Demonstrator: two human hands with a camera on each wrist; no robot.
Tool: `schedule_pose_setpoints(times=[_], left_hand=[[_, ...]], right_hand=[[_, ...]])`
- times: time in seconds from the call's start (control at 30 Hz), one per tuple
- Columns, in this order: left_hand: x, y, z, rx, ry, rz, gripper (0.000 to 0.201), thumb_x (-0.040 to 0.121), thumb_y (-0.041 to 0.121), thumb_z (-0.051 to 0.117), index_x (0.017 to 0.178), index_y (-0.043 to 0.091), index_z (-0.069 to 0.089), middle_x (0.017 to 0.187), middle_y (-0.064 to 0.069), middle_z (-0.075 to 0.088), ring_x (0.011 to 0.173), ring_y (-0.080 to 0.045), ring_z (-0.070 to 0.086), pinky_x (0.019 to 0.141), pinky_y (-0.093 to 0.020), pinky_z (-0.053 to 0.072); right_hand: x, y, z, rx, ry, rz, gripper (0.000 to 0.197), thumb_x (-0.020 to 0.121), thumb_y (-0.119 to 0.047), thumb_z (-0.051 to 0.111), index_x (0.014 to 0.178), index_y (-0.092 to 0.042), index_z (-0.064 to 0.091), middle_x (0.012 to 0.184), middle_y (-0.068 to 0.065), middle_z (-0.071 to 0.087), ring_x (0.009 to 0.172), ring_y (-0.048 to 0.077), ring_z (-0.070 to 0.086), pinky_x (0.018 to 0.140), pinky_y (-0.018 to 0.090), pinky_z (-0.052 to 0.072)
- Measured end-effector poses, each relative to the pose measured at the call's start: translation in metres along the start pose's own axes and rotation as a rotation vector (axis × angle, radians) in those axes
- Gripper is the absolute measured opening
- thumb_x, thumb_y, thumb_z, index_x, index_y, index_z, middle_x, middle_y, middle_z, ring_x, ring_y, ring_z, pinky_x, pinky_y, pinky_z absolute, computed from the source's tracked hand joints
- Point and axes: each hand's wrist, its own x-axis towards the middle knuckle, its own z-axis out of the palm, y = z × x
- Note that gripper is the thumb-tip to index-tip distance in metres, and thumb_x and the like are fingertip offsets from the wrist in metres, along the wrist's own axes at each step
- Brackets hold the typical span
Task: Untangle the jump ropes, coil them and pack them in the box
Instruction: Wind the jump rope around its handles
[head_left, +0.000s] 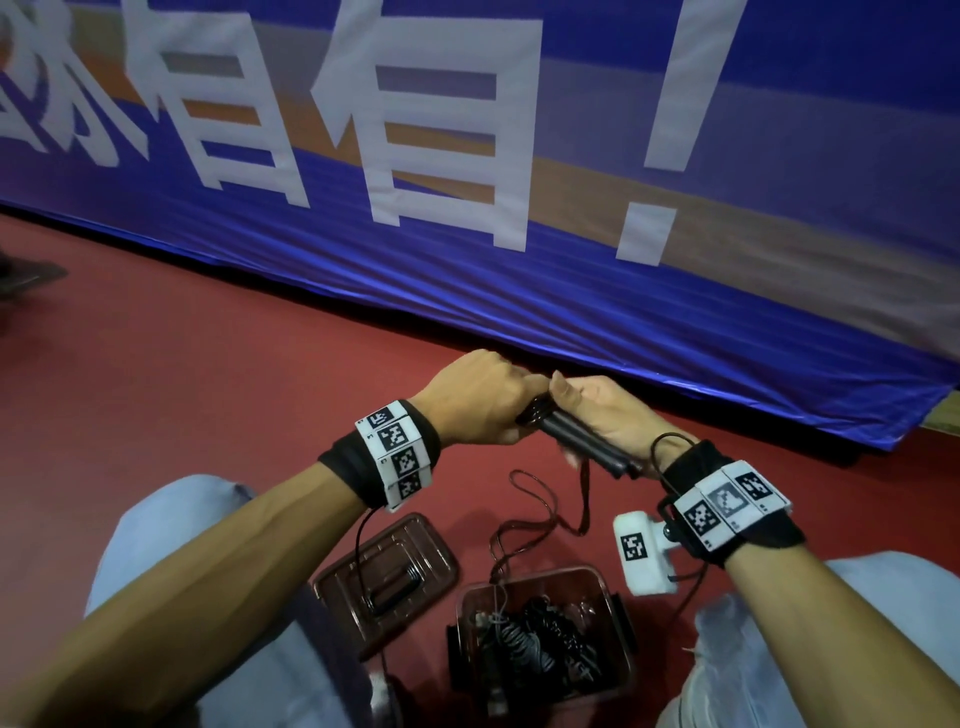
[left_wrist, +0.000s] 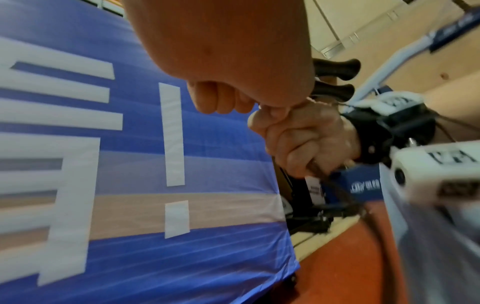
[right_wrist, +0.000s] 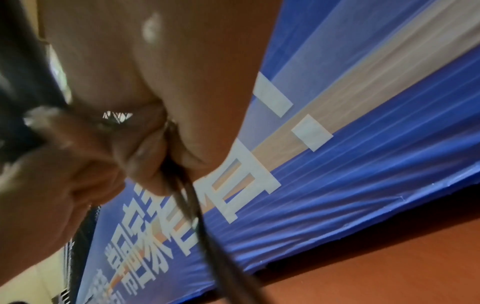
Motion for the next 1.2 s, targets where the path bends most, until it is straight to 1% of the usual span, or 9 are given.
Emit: schedule_pose_setpoints(times=[0.17,0.3,0.43,0.53,0.67,0.77,0.93,1.1,1.2], left_hand=[[0.013,0.01,-0.005,-0.176,0.05,-0.324,0.02,0.078,0.027,0.056,0.064,0.015,0.05,0.054,-0.006,0.058,0.048,-0.035,0.054,0.046,-0.036,0.044],[0.025,0.008,-0.004,-0.057,-0.058,-0.547,0.036,0.091,0.042,0.045,0.066,0.017,0.05,0.067,-0.012,0.065,0.064,-0.041,0.06,0.053,-0.036,0.04],[0.026,0.007,0.015,0.093,-0.291,-0.607,0.018,0.09,0.029,0.058,0.078,0.016,0.056,0.088,-0.013,0.068,0.079,-0.04,0.064,0.059,-0.036,0.036],[0.024,0.003,0.025,0.143,-0.359,-0.657,0.017,0.088,0.028,0.062,0.087,0.011,0.064,0.092,-0.013,0.068,0.084,-0.04,0.066,0.06,-0.037,0.038],[0.014,0.002,0.041,0.223,-0.496,-0.617,0.018,0.093,0.02,0.054,0.1,0.006,0.064,0.103,-0.015,0.068,0.096,-0.04,0.067,0.065,-0.039,0.042],[0.006,0.006,0.053,0.173,-0.557,-0.576,0.019,0.093,0.021,0.052,0.095,0.006,0.064,0.102,-0.017,0.069,0.095,-0.04,0.068,0.064,-0.037,0.04],[0.005,0.004,0.048,0.11,-0.503,-0.519,0.055,0.085,0.066,0.055,0.07,0.013,0.058,0.077,-0.011,0.067,0.069,-0.035,0.064,0.057,-0.033,0.039],[0.003,0.007,0.043,0.193,-0.518,-0.42,0.039,0.09,0.044,0.054,0.079,0.009,0.065,0.083,-0.012,0.069,0.075,-0.035,0.067,0.057,-0.033,0.042],[0.001,0.005,0.04,0.242,-0.582,-0.257,0.032,0.089,0.038,0.055,0.085,0.009,0.068,0.087,-0.012,0.07,0.076,-0.035,0.067,0.058,-0.033,0.04]], right_hand=[[0.016,0.005,0.022,0.419,0.299,-0.074,0.054,0.086,-0.065,0.047,0.068,-0.014,0.045,0.046,-0.005,0.034,0.038,0.008,0.022,0.05,0.03,0.014],[0.034,0.017,0.042,0.574,0.517,-0.028,0.049,0.103,-0.05,0.047,0.067,-0.016,0.044,0.044,-0.003,0.028,0.036,0.007,0.019,0.04,0.019,0.015],[0.047,0.04,0.047,0.35,0.64,0.189,0.047,0.112,-0.019,0.035,0.068,-0.01,0.049,0.047,0.006,0.046,0.032,0.007,0.028,0.037,0.016,0.021],[0.045,0.044,0.049,0.003,0.559,0.242,0.049,0.109,-0.019,0.033,0.068,-0.01,0.058,0.054,0.004,0.058,0.035,0.008,0.041,0.041,0.019,0.033],[0.031,0.043,0.05,-0.506,0.375,0.158,0.043,0.105,-0.026,0.049,0.063,-0.014,0.054,0.057,0.001,0.055,0.049,0.018,0.048,0.049,0.031,0.033],[0.021,0.045,0.036,-0.723,0.335,0.088,0.037,0.102,-0.024,0.055,0.069,-0.009,0.062,0.06,0.006,0.058,0.058,0.026,0.053,0.057,0.038,0.036],[0.016,0.041,0.016,-0.58,0.379,-0.003,0.04,0.103,-0.028,0.057,0.067,-0.013,0.066,0.059,-0.002,0.059,0.051,0.006,0.046,0.053,0.022,0.033],[0.01,0.039,0.008,-0.655,0.332,0.011,0.042,0.096,-0.042,0.067,0.062,-0.018,0.067,0.052,-0.002,0.054,0.047,0.006,0.042,0.047,0.019,0.031],[0.006,0.036,-0.003,-0.623,0.339,-0.016,0.037,0.078,-0.048,0.085,0.065,-0.018,0.067,0.06,0.003,0.064,0.051,0.008,0.049,0.05,0.022,0.037]])
